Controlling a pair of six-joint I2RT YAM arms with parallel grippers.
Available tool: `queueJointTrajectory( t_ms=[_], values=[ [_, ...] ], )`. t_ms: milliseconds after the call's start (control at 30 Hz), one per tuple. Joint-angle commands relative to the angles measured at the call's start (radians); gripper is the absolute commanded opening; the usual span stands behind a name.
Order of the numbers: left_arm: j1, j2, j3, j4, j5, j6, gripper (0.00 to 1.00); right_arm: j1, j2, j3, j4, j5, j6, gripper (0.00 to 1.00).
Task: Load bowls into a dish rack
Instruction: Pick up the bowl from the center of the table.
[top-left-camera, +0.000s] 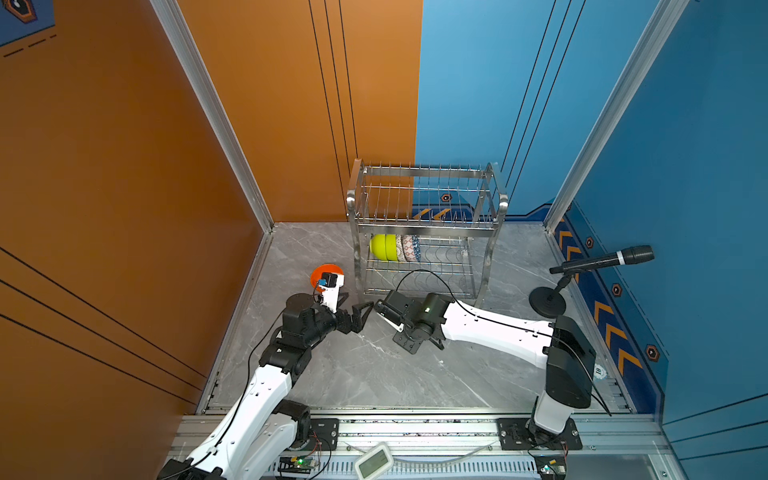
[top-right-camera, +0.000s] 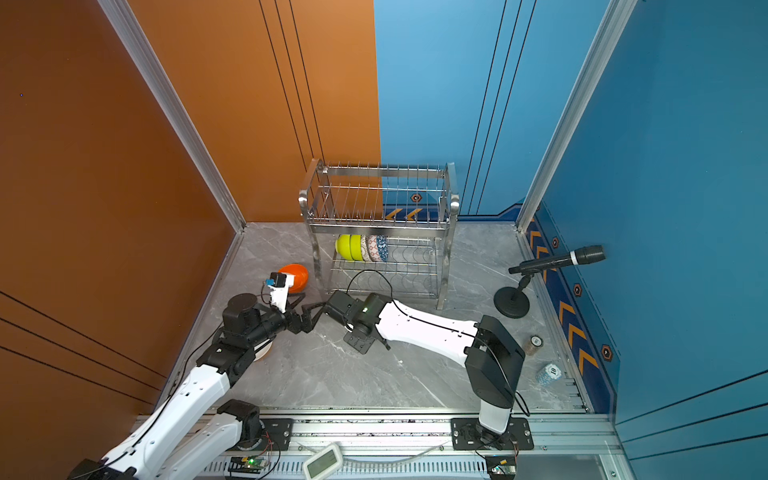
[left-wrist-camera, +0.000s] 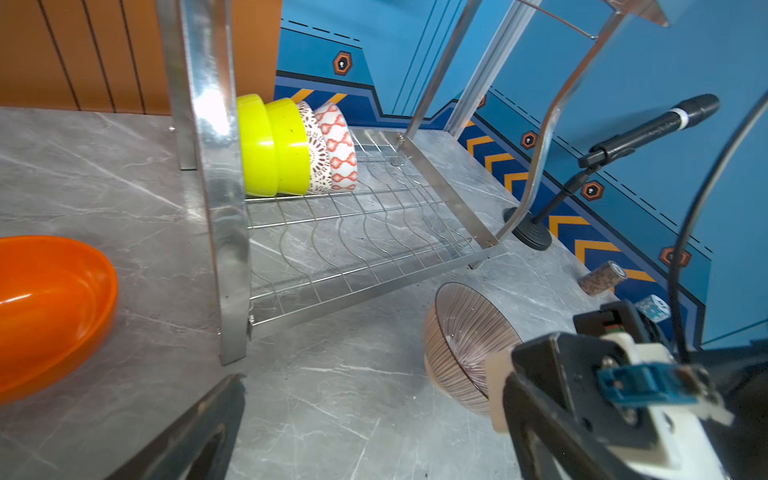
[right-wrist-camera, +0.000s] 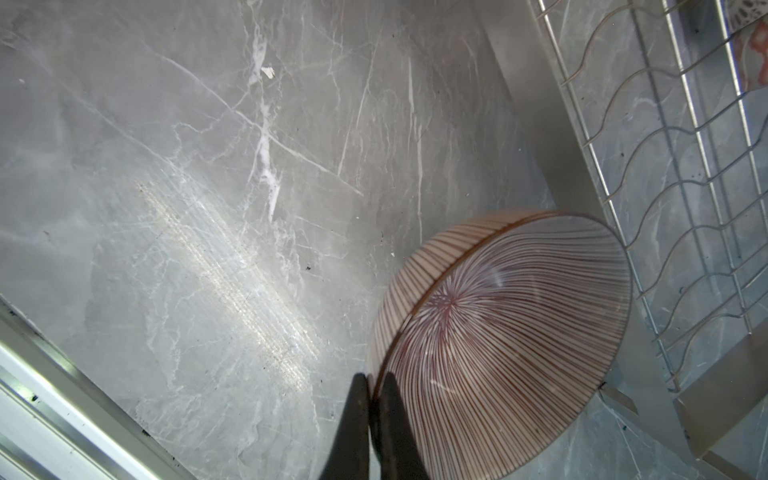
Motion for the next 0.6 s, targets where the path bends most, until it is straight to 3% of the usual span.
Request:
queueJointTrajectory(
  t_ms=[0,333,567],
  values=[
    [-0.023,0.000,-0.013,0.025,0.039,0.031,0.98,-0.005,-0.093,-0.046,0.134,-0.003,-0.029,0.03],
    [-0.061,-0.010,-0.021,0.025,0.042,0.068,0.98,-0.022,-0.220,-0.178,0.352,0.026,-0.008,0.01],
    [-0.084,-0.013,-0.024,0.025,0.049,0.083,0.98,-0.029,-0.295,-0.267,0.494,0.124,0.028,0.00]
  ],
)
